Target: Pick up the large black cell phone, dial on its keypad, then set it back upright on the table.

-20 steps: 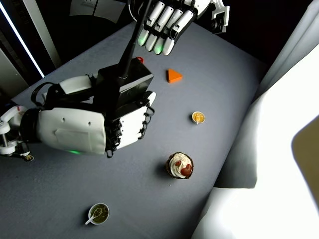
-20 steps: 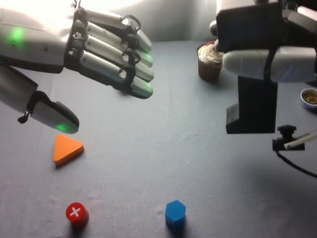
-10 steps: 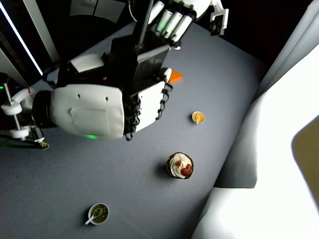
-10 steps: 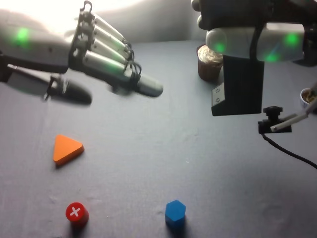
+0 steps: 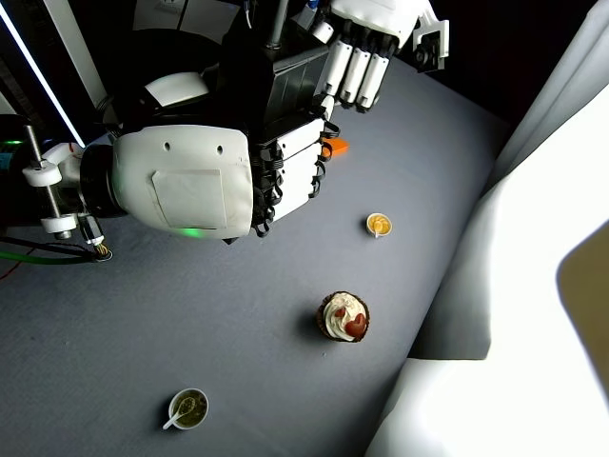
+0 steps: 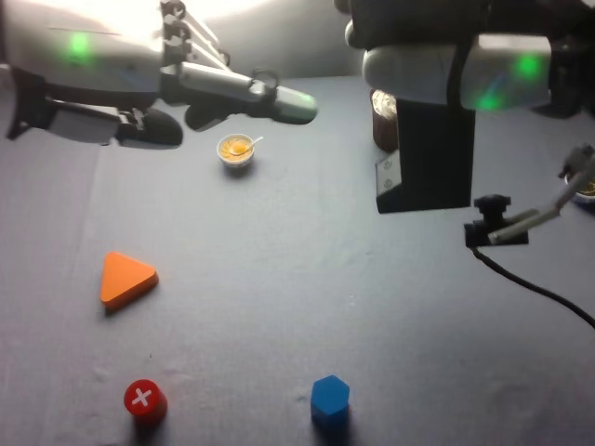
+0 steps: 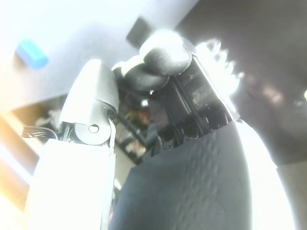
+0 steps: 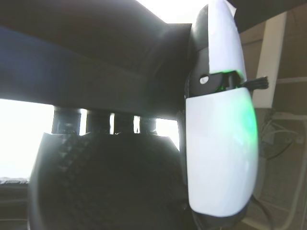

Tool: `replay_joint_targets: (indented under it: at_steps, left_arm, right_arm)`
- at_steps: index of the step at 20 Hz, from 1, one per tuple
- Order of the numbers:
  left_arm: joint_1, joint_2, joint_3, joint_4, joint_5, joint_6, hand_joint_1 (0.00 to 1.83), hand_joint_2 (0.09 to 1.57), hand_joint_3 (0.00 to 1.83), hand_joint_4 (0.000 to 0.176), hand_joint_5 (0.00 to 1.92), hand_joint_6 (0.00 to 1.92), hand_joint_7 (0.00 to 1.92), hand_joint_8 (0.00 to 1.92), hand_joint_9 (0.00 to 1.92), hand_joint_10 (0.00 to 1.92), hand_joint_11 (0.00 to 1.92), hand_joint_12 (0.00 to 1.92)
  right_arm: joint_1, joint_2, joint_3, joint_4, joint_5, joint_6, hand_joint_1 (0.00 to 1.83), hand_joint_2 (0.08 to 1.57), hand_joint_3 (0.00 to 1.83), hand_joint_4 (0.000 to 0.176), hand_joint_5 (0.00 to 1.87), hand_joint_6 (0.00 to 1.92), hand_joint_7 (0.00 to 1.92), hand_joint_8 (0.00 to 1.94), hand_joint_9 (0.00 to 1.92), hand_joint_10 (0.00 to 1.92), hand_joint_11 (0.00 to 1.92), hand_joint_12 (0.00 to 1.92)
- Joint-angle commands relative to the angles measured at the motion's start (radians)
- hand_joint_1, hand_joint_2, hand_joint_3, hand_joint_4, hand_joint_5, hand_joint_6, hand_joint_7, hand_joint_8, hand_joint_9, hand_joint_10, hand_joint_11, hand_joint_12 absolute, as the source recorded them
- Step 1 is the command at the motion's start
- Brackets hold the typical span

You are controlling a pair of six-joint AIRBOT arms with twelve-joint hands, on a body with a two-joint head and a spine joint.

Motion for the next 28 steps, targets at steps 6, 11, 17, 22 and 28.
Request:
replay_joint_targets:
  at_steps: [6, 11, 17, 22, 28]
  left_arm:
    - [-0.026, -0.004, -0.04, -0.099, 0.094, 0.016, 1.32, 1.31, 0.03, 0.098, 0.0, 0.0, 0.56, 1.7, 0.7, 1.9, 0.69, 1.92]
    - [-0.039, -0.007, -0.117, -0.119, 0.172, 0.017, 1.33, 1.1, 0.48, 0.097, 0.0, 0.0, 0.57, 1.76, 0.71, 1.92, 0.68, 1.92]
    - [-0.052, -0.009, -0.19, -0.133, 0.248, 0.015, 1.43, 1.09, 0.5, 0.122, 0.0, 0.0, 0.52, 1.76, 0.62, 1.92, 0.65, 1.92]
    - [-0.023, -0.001, -0.202, -0.155, 0.234, 0.012, 1.44, 1.02, 0.63, 0.128, 0.0, 0.0, 0.54, 1.78, 0.64, 1.92, 0.65, 1.92]
    - [0.049, 0.032, -0.11, -0.187, 0.132, 0.039, 1.48, 0.96, 0.74, 0.126, 0.0, 0.0, 0.55, 1.79, 0.64, 1.92, 0.63, 1.92]
  right_arm:
    - [0.043, 0.01, 0.009, -0.001, 0.143, 0.023, 1.36, 1.18, 0.0, 0.0, 0.85, 0.94, 0.86, 1.27, 0.76, 1.48, 0.66, 1.5]
    - [0.047, 0.01, 0.013, -0.001, 0.146, 0.019, 1.36, 1.16, 0.0, 0.0, 0.9, 0.91, 0.88, 1.22, 0.79, 1.45, 0.69, 1.48]
    - [0.047, 0.011, 0.015, 0.0, 0.154, 0.019, 1.36, 1.17, 0.0, 0.0, 0.87, 0.94, 0.87, 1.24, 0.79, 1.45, 0.72, 1.48]
    - [0.047, 0.012, 0.019, 0.0, 0.154, 0.019, 1.36, 1.18, 0.0, 0.0, 0.86, 0.95, 0.85, 1.29, 0.76, 1.47, 0.69, 1.52]
    - [0.047, 0.013, 0.022, 0.0, 0.155, 0.019, 1.36, 1.18, 0.0, 0.0, 0.87, 0.93, 0.85, 1.3, 0.75, 1.49, 0.63, 1.6]
